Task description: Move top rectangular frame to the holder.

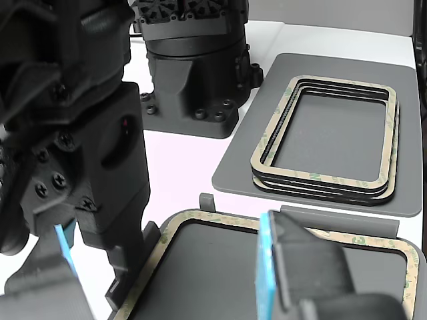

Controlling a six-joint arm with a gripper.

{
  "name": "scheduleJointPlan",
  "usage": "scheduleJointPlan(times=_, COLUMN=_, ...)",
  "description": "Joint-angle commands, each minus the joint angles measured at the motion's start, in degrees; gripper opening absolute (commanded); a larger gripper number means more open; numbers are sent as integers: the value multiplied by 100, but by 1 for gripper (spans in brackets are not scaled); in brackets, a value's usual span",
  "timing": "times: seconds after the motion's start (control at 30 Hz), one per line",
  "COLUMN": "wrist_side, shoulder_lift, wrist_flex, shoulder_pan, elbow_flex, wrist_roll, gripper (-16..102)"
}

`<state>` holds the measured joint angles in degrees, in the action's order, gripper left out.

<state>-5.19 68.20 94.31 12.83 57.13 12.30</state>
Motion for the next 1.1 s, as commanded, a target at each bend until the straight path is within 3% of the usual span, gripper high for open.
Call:
scheduleJointPlan(times=0.0, wrist_side=-149, shoulder_lift=492, wrist_flex=-44, shoulder_pan=-185, elbow_flex=70, wrist_roll=-114, gripper=100)
scheduleJointPlan(times=0.27, wrist_side=-756, shoulder_lift=2276, wrist_flex=-870, shoulder_pan=-853, elbow_flex=1679, wrist_roll=-633, gripper=100)
scheduleJointPlan(times=0.5, wrist_side=-229, shoulder_lift=4333, wrist_flex=-2136, shoulder_pan=-1591, elbow_flex=3788, wrist_roll=-923, gripper=100)
scheduleJointPlan(times=0.77, wrist_side=703, shoulder_lift=6961, wrist_flex=-3990, shoulder_pan=-2276, elbow_flex=6882, wrist_roll=-712, gripper=100)
scheduleJointPlan(times=1.07, wrist_side=729, shoulder_lift=8156, wrist_flex=-4131, shoulder_pan=-2276, elbow_flex=8095, wrist_roll=-642, gripper=100)
